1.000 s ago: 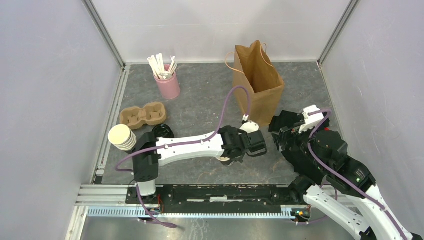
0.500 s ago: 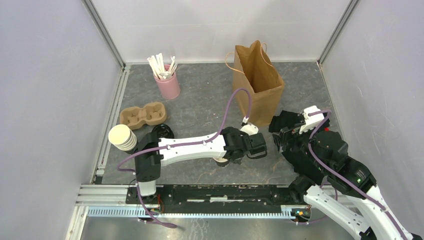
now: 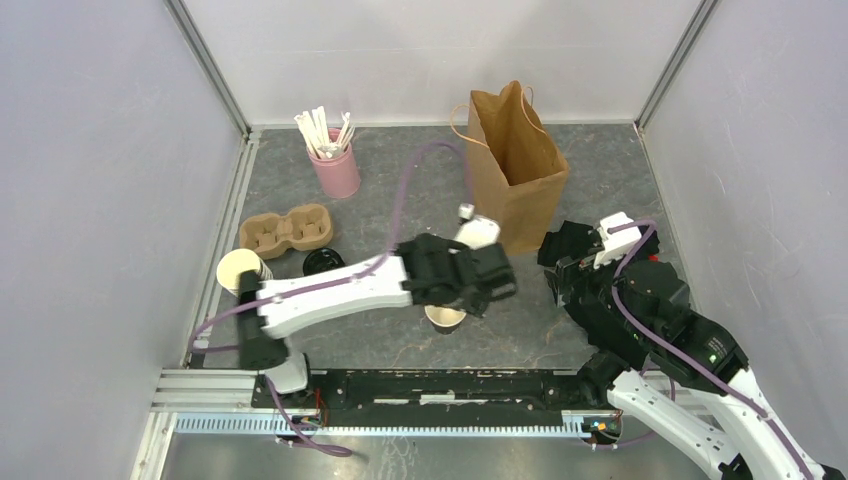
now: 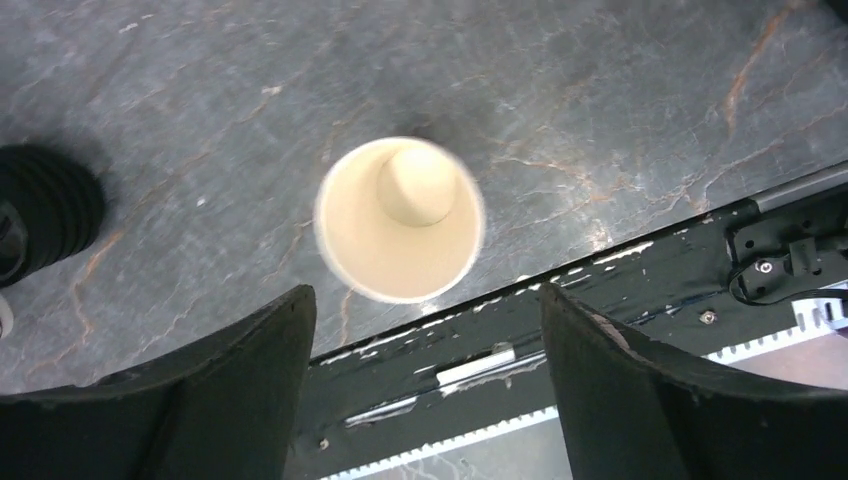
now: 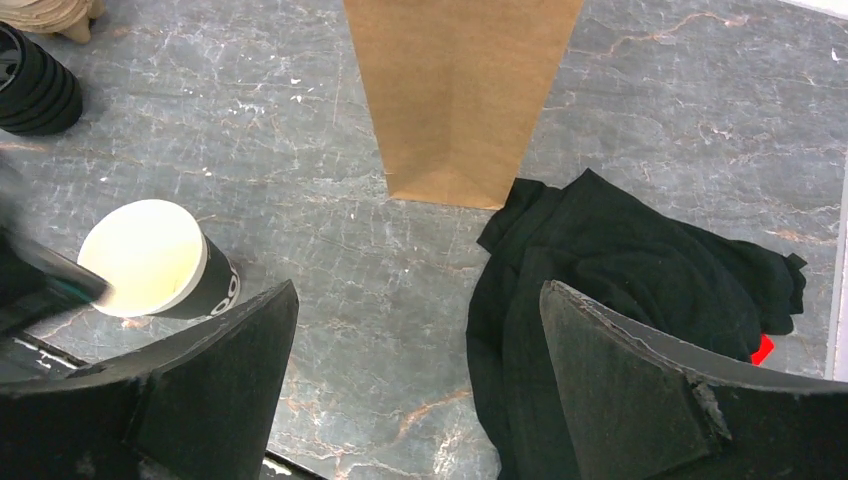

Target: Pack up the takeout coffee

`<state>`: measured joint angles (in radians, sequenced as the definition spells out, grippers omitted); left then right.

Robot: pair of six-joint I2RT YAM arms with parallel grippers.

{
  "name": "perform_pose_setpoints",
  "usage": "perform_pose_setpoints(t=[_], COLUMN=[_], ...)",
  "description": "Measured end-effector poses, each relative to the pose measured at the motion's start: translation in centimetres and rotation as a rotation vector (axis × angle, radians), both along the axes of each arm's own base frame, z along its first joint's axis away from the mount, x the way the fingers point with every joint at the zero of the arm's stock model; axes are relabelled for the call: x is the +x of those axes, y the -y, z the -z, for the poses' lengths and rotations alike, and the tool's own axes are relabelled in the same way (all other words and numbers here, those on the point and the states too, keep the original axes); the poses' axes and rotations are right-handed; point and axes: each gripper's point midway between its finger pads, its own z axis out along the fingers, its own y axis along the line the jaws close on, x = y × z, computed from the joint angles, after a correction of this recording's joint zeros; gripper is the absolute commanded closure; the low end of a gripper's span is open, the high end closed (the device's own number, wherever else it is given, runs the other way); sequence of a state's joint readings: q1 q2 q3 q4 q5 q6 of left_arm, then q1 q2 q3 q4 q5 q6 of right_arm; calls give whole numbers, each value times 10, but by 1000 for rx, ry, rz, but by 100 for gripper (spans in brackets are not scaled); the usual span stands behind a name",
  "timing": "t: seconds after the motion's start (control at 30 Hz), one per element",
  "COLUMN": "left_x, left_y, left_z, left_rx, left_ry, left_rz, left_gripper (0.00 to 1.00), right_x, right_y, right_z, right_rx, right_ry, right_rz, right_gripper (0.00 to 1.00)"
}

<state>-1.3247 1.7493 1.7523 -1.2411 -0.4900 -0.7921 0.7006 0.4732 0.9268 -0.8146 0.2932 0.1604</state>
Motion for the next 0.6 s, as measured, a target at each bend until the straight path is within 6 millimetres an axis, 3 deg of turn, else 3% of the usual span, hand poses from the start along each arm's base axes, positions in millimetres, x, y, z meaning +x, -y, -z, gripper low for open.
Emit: perform_pose_setpoints(t=[0.1,0.17,0.27,0.33,0.43,0.5,0.6], left_x=[11,32,67,76,83,88,98], left_y=[-41,-84,-171,-211,-251,-266,-283], left_z=[-26,-39,-47,-51,-46,-37,-7], left_rx=[-79,-142,-211,-224,-201,-168,-108], left_ry=[11,16,56,79,69,41,-43], left_rz=[-79,-195,-462,-578,-670,-707,-740], left_gripper=[3,1,0,0,6,7,13], right_x=[0,0,0,0,0,0,0], right_y=[0,1,1,1,-1,-2,-4], right_z=[2,3,2,2,2,2,1], right_rx=[-13,-19,-19,-19,-14,-10,0], right_ry=[-9,-12,-9,-10,-12,-15,-14], right_rz=[-2,-3,-3,-3,-5,-7,-16], right_gripper=[2,2,2,2,2,2,2])
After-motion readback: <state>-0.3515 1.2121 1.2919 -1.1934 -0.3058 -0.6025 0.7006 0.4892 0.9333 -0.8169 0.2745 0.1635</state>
